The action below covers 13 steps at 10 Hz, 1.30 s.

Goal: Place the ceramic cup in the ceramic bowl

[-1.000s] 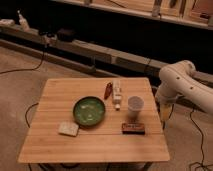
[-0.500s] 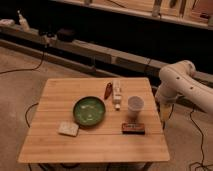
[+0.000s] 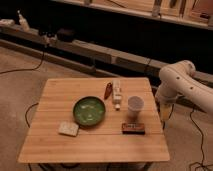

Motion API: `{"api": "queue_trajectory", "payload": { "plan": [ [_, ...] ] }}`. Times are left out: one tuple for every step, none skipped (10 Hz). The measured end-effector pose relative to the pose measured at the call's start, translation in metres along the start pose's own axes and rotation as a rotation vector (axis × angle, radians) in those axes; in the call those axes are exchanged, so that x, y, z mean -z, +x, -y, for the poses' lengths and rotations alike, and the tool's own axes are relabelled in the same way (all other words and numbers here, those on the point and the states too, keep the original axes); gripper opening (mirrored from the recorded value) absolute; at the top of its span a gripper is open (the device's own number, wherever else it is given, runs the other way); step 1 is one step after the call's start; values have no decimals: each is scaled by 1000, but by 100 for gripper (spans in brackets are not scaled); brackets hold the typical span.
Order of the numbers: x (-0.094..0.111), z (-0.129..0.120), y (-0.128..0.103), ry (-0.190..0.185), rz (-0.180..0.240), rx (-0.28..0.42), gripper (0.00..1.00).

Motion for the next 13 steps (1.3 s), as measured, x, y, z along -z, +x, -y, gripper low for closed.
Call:
{"api": "queue_trajectory", "payload": {
  "plan": [
    [0, 0, 0, 0, 1, 0, 80],
    [0, 0, -1, 2, 5, 13, 80],
    [1, 1, -5, 8, 14, 51, 80],
    [4, 2, -13, 23, 26, 125, 80],
    [6, 4, -19, 40, 36, 191, 80],
    [9, 3, -27, 61, 46, 287, 80],
    [12, 1, -36, 88, 66, 404, 80],
    [16, 0, -42, 110, 88, 483, 80],
    [21, -3, -52, 145, 135, 587, 80],
    [25, -7, -58, 174, 176, 665, 80],
    [32, -11, -65, 216, 222, 756, 80],
    [36, -12, -69, 240, 243, 802, 80],
    [40, -13, -75, 264, 263, 848, 80]
  ]
}}
